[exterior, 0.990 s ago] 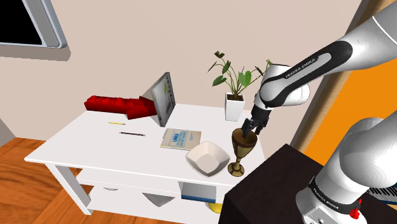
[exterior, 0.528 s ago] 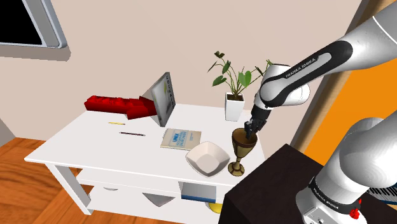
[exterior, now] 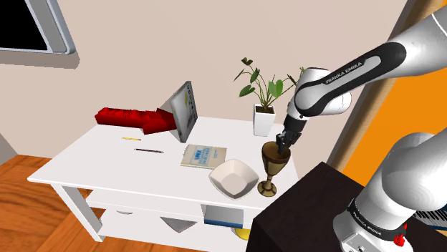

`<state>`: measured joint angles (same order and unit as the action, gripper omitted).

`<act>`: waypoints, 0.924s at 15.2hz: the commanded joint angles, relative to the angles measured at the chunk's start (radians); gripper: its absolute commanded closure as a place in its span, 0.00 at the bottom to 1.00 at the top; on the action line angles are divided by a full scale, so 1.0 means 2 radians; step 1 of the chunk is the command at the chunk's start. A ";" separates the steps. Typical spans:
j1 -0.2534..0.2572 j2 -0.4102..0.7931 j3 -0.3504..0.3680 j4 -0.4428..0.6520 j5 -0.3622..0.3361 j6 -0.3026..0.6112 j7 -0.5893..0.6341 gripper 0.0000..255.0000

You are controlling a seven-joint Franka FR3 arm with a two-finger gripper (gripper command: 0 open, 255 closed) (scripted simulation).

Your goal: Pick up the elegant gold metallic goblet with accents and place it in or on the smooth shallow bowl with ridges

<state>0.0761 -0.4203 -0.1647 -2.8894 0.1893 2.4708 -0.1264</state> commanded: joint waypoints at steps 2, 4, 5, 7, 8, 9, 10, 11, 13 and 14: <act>-0.006 -0.023 0.005 0.007 -0.009 -0.030 0.010 1.00; -0.009 -0.037 0.007 0.013 -0.013 -0.049 0.016 1.00; -0.010 -0.043 0.008 0.016 -0.015 -0.058 0.018 1.00; -0.013 -0.056 0.010 0.022 -0.019 -0.076 0.023 1.00; -0.014 -0.062 0.011 0.025 -0.020 -0.085 0.025 1.00; -0.015 -0.067 0.012 0.029 -0.022 -0.094 0.027 1.00; -0.016 -0.073 0.013 0.032 -0.023 -0.103 0.029 1.00; -0.017 -0.078 0.014 0.036 -0.024 -0.112 0.031 1.00; -0.018 -0.088 0.015 0.044 -0.027 -0.130 0.035 1.00; -0.019 -0.092 0.016 0.048 -0.028 -0.138 0.037 1.00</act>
<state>0.0399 -0.5931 -0.1347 -2.8020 0.1364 2.2143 -0.0571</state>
